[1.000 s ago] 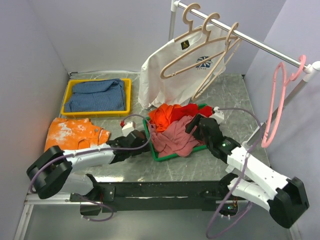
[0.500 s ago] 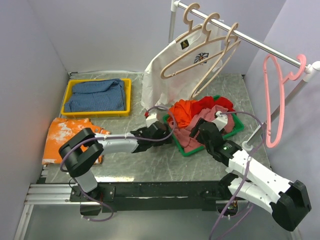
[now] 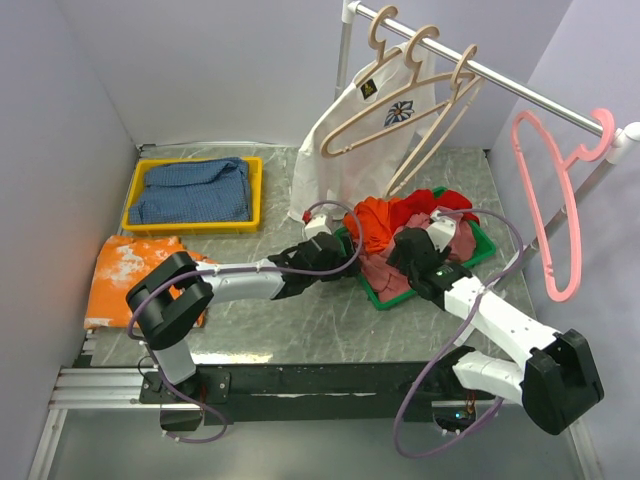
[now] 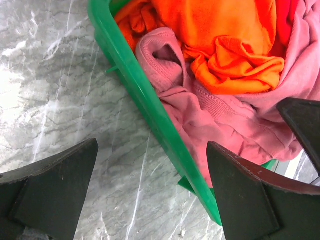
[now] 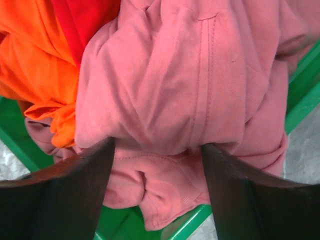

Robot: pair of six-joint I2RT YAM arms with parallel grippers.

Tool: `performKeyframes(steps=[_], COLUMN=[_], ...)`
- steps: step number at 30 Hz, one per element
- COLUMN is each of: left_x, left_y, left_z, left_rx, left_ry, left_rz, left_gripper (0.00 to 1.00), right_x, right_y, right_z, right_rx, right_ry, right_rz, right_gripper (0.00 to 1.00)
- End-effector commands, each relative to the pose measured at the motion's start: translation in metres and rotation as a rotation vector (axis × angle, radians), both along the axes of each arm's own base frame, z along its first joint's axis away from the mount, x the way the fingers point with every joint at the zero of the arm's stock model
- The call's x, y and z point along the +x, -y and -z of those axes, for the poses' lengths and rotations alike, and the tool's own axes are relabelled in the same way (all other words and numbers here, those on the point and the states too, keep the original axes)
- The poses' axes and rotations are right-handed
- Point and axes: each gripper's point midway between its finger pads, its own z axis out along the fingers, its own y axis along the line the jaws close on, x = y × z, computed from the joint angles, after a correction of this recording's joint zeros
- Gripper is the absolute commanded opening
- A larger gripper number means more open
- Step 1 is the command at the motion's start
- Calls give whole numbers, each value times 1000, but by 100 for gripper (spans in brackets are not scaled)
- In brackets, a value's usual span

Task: Place the t-shirt on the hanger
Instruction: Pick up the T-shirt and place it in the bin.

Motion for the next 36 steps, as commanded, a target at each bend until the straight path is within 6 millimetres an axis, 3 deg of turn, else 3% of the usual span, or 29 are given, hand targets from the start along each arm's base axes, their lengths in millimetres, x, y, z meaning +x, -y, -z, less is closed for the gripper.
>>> performKeyframes(steps=[1, 2, 3, 4, 5, 6, 14, 16, 21, 28, 33, 34, 36], left_x=[-4, -8, -10, -11, -15, -17, -36, -39, -47, -51, -52, -51, -50], left_y=[4, -1, -4, -8, -15, -19, -63, -71, -96, -121, -132, -133, -136], left_z=[-24, -22, -30, -33, -29, -42, -65, -79, -101, -139, -169, -178, -187], left_rx=[-53, -41, -50, -50, -34, -50, -36, -61, -86, -117, -145, -156, -158], left_ry=[42, 36, 47, 54, 47, 69, 114, 137, 183, 259, 312, 325, 345], left_rz=[32, 34, 39, 36, 31, 31, 1, -9, -49, -96, -119, -125, -136], left_gripper=[96, 97, 96, 96, 96, 96, 96, 97, 96, 96, 97, 96, 97], right_x=[17, 17, 17, 17, 18, 17, -8, -17, -33, -45, -48, -48, -46], right_y=[3, 3, 2, 2, 2, -1, -37, -44, -62, -76, -85, -84, -87], right_z=[-17, -14, -14, -14, -19, -21, -67, -72, -109, -175, -236, -257, -273], right_rx=[3, 0, -1, -2, 2, 5, 77, 94, 153, 205, 246, 252, 248], right_ry=[85, 80, 80, 79, 87, 90, 165, 174, 252, 348, 426, 460, 479], right_rz=[31, 30, 26, 26, 27, 17, -111, -133, -201, -280, -334, -343, -354], right_gripper=[62, 55, 29, 15, 4, 0, 0, 0, 0, 0, 0, 0, 0])
